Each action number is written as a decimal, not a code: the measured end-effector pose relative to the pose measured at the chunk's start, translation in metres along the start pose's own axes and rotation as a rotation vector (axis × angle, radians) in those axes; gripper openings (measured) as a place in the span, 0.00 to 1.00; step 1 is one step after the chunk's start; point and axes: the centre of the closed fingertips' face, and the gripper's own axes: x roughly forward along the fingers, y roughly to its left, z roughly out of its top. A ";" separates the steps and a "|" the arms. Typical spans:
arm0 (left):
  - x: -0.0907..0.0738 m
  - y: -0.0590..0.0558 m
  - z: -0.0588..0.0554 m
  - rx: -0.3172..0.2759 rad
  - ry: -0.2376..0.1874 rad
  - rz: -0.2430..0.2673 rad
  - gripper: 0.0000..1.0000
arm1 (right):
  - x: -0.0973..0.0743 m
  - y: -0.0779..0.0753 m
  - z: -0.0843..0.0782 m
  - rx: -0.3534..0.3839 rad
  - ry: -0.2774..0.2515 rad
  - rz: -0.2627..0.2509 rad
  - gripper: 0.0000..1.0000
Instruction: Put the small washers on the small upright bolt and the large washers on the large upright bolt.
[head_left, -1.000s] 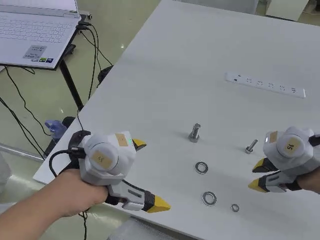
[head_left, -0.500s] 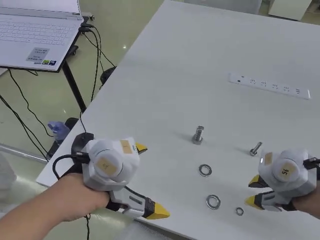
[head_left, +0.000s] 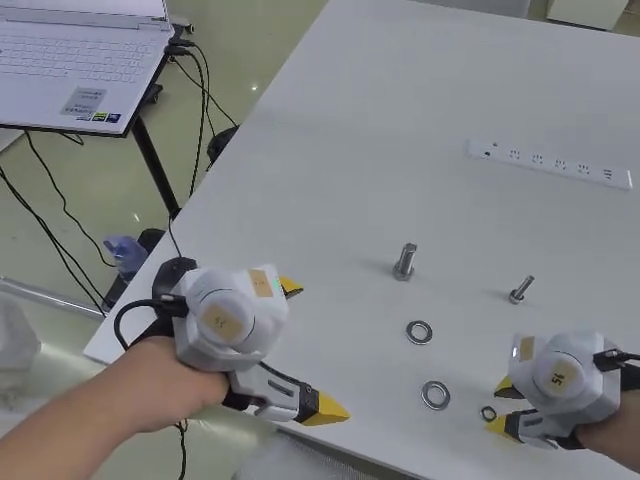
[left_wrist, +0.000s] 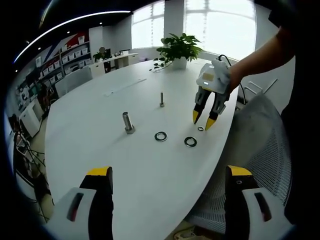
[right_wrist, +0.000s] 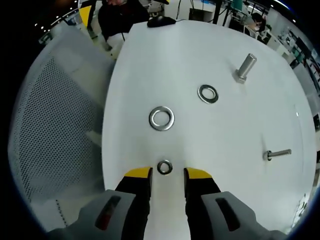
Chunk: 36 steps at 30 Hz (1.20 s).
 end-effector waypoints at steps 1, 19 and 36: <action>0.000 0.000 0.000 -0.001 -0.001 0.001 0.93 | 0.000 0.001 0.000 0.000 0.002 -0.001 0.27; -0.004 -0.003 -0.003 -0.004 -0.003 -0.002 0.91 | 0.000 0.001 0.003 -0.025 0.020 -0.020 0.22; -0.003 -0.004 0.001 -0.011 -0.014 -0.003 0.88 | 0.001 0.001 0.003 -0.013 0.042 -0.021 0.13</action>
